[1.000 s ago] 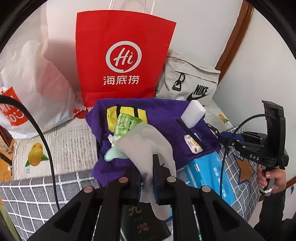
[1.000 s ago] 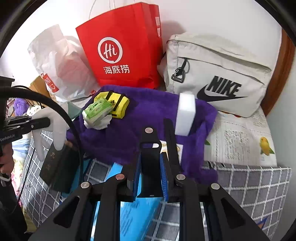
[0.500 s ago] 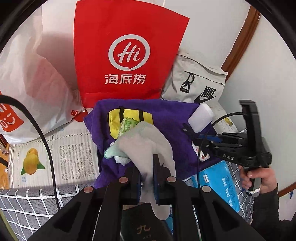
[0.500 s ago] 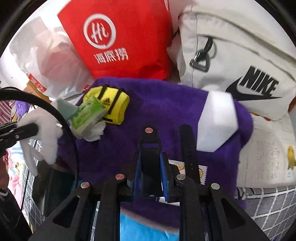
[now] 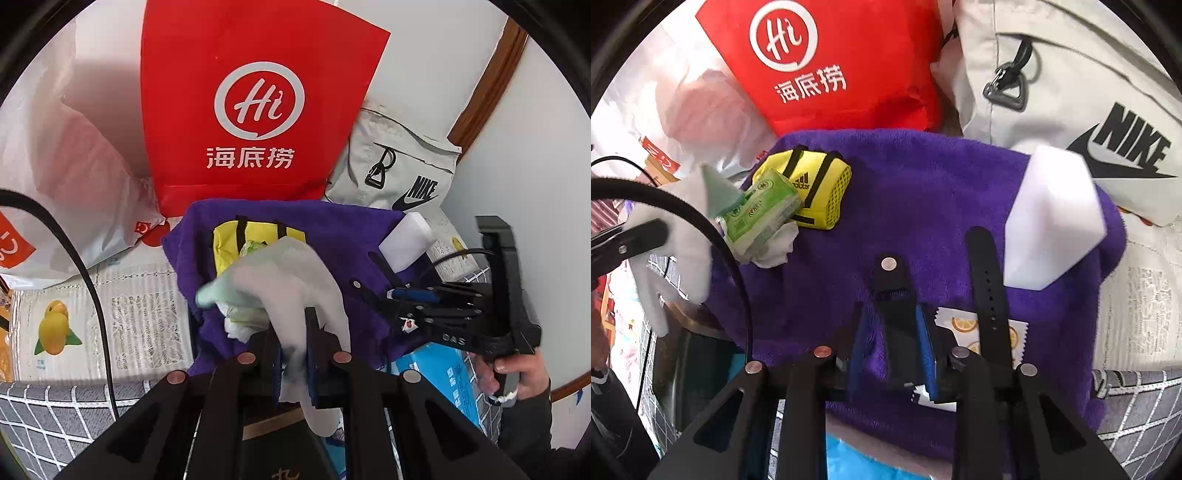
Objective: Organize soft objects
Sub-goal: 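Carry the white glove with left gripper onto the purple towel and release, then withdraw both grippers from the purple towel back over the bed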
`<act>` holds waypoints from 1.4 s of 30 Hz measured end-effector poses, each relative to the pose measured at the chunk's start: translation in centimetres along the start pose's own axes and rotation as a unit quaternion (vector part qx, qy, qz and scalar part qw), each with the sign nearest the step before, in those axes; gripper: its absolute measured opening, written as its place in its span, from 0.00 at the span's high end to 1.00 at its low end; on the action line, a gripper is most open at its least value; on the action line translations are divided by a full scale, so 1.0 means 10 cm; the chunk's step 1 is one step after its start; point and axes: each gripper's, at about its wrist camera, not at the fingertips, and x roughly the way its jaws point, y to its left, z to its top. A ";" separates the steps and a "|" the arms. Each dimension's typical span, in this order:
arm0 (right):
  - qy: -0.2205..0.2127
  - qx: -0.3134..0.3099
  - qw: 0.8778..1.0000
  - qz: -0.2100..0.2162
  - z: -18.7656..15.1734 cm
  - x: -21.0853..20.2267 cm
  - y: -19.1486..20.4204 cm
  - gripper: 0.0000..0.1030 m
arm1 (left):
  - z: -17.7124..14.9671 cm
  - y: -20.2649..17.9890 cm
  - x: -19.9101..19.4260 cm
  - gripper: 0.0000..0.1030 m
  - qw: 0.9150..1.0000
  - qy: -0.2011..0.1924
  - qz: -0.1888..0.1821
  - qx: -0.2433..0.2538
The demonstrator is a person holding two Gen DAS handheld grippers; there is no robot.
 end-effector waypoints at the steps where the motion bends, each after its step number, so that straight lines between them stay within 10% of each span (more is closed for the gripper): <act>1: -0.004 -0.001 1.000 -0.002 -0.01 -0.04 0.00 0.74 | 0.01 -0.01 0.01 0.90 1.000 0.000 0.000 0.000; 28: -0.067 0.014 0.998 -0.010 -0.27 -0.85 0.04 0.66 | 0.26 -0.22 0.65 0.89 0.999 0.039 -0.004 0.015; 34: -0.055 0.014 0.998 -0.009 -0.31 -0.81 0.04 0.66 | 0.33 -0.16 0.63 0.43 0.999 0.038 -0.017 -0.025; 42: -0.052 0.006 0.999 -0.004 -0.46 -0.88 0.18 0.66 | 0.31 -0.19 0.40 0.43 1.000 0.023 0.001 -0.011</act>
